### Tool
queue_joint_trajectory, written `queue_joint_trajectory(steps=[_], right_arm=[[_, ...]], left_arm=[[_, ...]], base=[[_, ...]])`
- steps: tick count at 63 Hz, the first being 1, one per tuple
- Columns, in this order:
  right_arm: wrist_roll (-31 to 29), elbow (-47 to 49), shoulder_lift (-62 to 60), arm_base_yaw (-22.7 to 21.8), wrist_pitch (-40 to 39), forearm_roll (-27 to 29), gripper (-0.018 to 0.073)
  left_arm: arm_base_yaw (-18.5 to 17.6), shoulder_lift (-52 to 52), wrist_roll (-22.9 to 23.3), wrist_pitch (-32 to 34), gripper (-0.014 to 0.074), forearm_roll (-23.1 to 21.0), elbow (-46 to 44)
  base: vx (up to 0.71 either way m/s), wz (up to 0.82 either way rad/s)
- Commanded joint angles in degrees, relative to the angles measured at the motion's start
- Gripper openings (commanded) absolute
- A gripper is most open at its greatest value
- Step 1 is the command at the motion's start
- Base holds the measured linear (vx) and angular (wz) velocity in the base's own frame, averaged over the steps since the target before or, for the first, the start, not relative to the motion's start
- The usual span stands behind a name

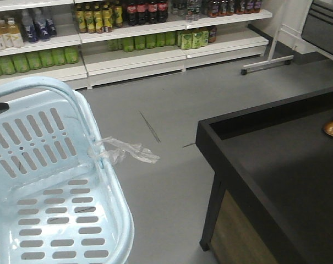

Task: Pick three apples into basket with both arms
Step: 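Drive the base toward the table with the red apple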

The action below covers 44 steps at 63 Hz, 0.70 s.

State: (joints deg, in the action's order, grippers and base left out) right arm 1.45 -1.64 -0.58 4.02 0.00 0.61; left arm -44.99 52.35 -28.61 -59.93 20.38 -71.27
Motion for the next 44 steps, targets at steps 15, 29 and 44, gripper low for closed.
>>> queue_joint_trajectory(steps=[15, 29, 44], right_arm=[[-0.4, -0.8, -0.4, 0.0, -4.2, -0.2, -0.0009], [-0.4, -0.8, -0.4, 0.0, -4.2, -0.2, -0.0009], [-0.4, -0.8, -0.4, 0.0, -4.2, -0.2, -0.0009]], left_arm=[[-0.2, -0.5, 0.7, 4.7, -0.0006, 1.0, -1.9], [-0.2, -0.6, 0.7, 4.9, -0.0006, 1.4, -1.9], [-0.2, -0.8, 0.7, 4.9, -0.0006, 0.9, -1.9]], base=[[0.07, -0.32], [0.05, -0.22], [-0.01, 0.03]])
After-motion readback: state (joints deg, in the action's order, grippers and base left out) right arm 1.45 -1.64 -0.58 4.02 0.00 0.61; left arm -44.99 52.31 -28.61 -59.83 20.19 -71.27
